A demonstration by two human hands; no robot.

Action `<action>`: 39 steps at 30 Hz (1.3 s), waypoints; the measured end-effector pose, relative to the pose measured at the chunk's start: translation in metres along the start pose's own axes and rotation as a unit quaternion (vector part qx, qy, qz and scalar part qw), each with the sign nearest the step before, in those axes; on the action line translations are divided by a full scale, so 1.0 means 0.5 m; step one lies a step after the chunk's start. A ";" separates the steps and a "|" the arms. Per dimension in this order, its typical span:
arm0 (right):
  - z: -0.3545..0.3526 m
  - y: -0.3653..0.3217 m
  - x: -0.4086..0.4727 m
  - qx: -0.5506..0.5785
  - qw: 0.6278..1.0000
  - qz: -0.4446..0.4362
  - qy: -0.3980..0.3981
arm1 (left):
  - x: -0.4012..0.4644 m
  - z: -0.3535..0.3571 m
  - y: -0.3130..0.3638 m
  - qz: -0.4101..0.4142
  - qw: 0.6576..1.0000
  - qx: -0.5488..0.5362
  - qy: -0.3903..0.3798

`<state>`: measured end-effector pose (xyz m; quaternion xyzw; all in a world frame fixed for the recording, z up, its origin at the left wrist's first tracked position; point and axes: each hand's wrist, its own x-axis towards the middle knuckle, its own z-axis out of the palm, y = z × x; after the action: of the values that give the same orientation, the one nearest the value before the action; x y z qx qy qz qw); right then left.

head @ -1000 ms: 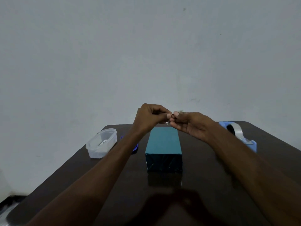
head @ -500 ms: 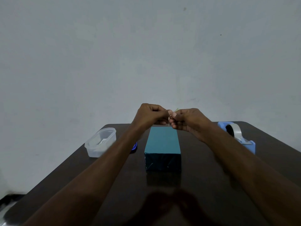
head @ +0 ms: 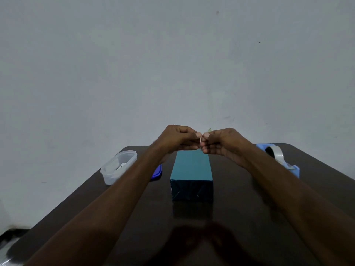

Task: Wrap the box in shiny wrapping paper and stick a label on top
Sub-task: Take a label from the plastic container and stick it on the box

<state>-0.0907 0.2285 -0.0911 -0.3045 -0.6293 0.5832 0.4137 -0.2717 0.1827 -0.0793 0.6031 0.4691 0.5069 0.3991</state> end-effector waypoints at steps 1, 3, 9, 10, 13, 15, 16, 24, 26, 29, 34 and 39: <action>0.000 -0.002 -0.002 0.006 1.000 0.004 0.002 | 0.000 0.000 -0.001 -0.001 1.000 -0.005 -0.003; 0.000 -0.004 -0.003 -0.002 1.000 0.004 0.007 | 0.000 0.000 -0.004 0.000 1.000 -0.007 -0.005; -0.001 0.003 0.003 -0.033 0.999 -0.022 0.006 | 0.003 -0.004 -0.011 -0.016 1.000 -0.022 -0.009; -0.002 0.005 0.005 -0.039 0.999 -0.027 0.004 | 0.003 -0.004 -0.011 -0.018 1.000 -0.024 -0.008; -0.001 0.013 0.010 -0.056 0.998 -0.041 0.000 | 0.003 -0.001 -0.010 -0.022 0.999 -0.024 -0.002; 0.000 0.015 0.013 -0.064 0.997 -0.042 0.003 | 0.004 0.001 -0.010 -0.024 0.999 -0.022 0.001; 0.001 0.016 0.015 -0.064 0.997 -0.039 0.004 | 0.006 0.000 -0.010 -0.027 0.999 -0.024 0.002; -0.004 0.007 0.016 -0.028 1.000 -0.010 -0.002 | 0.022 -0.007 -0.017 -0.055 0.997 -0.059 -0.012; -0.007 0.006 0.018 -0.030 1.000 -0.009 0.000 | 0.027 -0.005 -0.019 -0.055 0.996 -0.061 -0.016; -0.017 0.006 0.018 -0.034 0.999 -0.012 0.003 | 0.034 0.004 -0.023 -0.055 0.996 -0.065 -0.019; -0.028 0.008 0.024 -0.029 0.999 -0.033 -0.010 | 0.045 0.010 -0.019 -0.045 0.996 -0.070 -0.015; -0.030 0.007 0.026 -0.028 0.999 -0.041 -0.004 | 0.050 0.014 -0.017 -0.040 0.997 -0.071 -0.012</action>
<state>-0.0842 0.2476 -0.0930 -0.2878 -0.6592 0.5491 0.4256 -0.2651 0.2092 -0.0824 0.5601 0.4503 0.5157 0.4665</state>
